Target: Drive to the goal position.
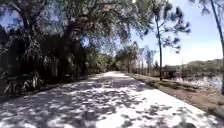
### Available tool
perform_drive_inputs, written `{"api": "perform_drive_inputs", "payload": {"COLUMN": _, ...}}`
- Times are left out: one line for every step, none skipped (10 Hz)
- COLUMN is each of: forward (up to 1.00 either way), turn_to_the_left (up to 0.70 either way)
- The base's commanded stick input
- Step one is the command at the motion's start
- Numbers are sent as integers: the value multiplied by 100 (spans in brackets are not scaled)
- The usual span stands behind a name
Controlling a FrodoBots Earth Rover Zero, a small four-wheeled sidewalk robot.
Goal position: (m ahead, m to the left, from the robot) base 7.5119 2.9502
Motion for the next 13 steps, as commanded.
{"api": "perform_drive_inputs", "payload": {"forward": 70, "turn_to_the_left": 0}}
{"api": "perform_drive_inputs", "payload": {"forward": 70, "turn_to_the_left": 0}}
{"api": "perform_drive_inputs", "payload": {"forward": 70, "turn_to_the_left": 0}}
{"api": "perform_drive_inputs", "payload": {"forward": 70, "turn_to_the_left": 0}}
{"api": "perform_drive_inputs", "payload": {"forward": 70, "turn_to_the_left": 0}}
{"api": "perform_drive_inputs", "payload": {"forward": 70, "turn_to_the_left": 0}}
{"api": "perform_drive_inputs", "payload": {"forward": 70, "turn_to_the_left": 0}}
{"api": "perform_drive_inputs", "payload": {"forward": 70, "turn_to_the_left": 0}}
{"api": "perform_drive_inputs", "payload": {"forward": 70, "turn_to_the_left": 0}}
{"api": "perform_drive_inputs", "payload": {"forward": 70, "turn_to_the_left": 0}}
{"api": "perform_drive_inputs", "payload": {"forward": 70, "turn_to_the_left": 0}}
{"api": "perform_drive_inputs", "payload": {"forward": 70, "turn_to_the_left": 0}}
{"api": "perform_drive_inputs", "payload": {"forward": 70, "turn_to_the_left": 0}}
